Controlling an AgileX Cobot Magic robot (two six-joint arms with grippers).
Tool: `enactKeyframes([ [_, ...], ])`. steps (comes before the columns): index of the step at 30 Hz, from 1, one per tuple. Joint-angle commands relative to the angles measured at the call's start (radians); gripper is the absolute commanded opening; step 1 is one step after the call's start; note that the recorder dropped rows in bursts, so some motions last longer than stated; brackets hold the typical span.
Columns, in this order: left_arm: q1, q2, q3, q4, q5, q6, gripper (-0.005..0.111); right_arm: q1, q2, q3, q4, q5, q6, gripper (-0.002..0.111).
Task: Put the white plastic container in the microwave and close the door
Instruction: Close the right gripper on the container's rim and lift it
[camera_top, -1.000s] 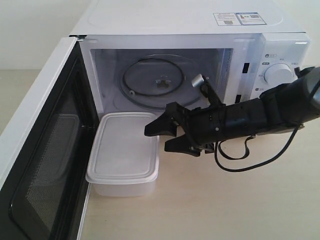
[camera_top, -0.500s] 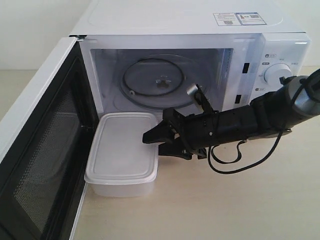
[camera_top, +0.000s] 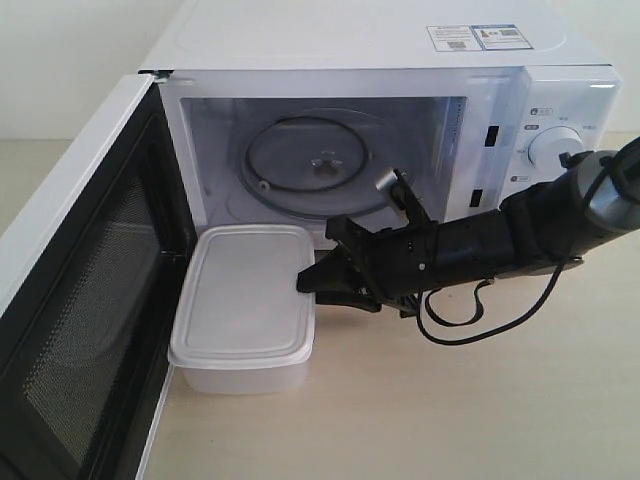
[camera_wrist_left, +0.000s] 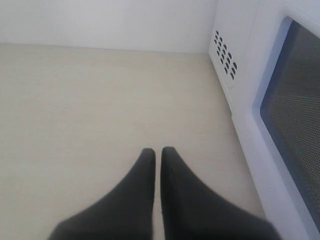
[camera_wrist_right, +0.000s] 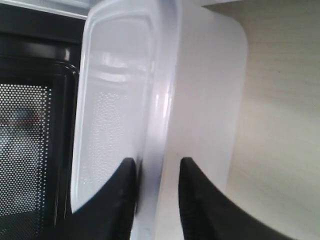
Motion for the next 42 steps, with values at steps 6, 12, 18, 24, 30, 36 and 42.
enactKeyframes([
  [6, 0.007, -0.007, 0.003, 0.002, -0.003, 0.001, 0.004, 0.001, 0.001, -0.006, -0.013, -0.008, 0.002, 0.034],
  [12, 0.007, -0.007, 0.003, 0.002, -0.003, 0.001, 0.004, 0.001, 0.001, -0.006, -0.040, -0.008, 0.002, 0.034],
  [18, 0.007, -0.007, 0.003, 0.002, -0.003, 0.001, 0.004, 0.001, 0.001, -0.006, -0.048, -0.031, 0.016, 0.031],
  [24, 0.007, -0.007, 0.003, 0.002, -0.003, 0.001, 0.004, 0.001, 0.001, -0.006, -0.054, -0.031, 0.011, 0.000],
  [30, 0.007, -0.007, 0.003, 0.002, -0.003, 0.001, 0.004, 0.001, -0.001, -0.006, -0.065, -0.027, 0.030, 0.000],
  [36, 0.007, -0.007, 0.003, 0.002, -0.003, 0.001, 0.004, 0.001, -0.073, -0.003, -0.101, -0.031, 0.090, 0.000],
  [42, 0.007, -0.007, 0.003, 0.002, -0.003, 0.001, 0.004, 0.028, -0.230, 0.064, -0.133, -0.142, 0.150, 0.000],
])
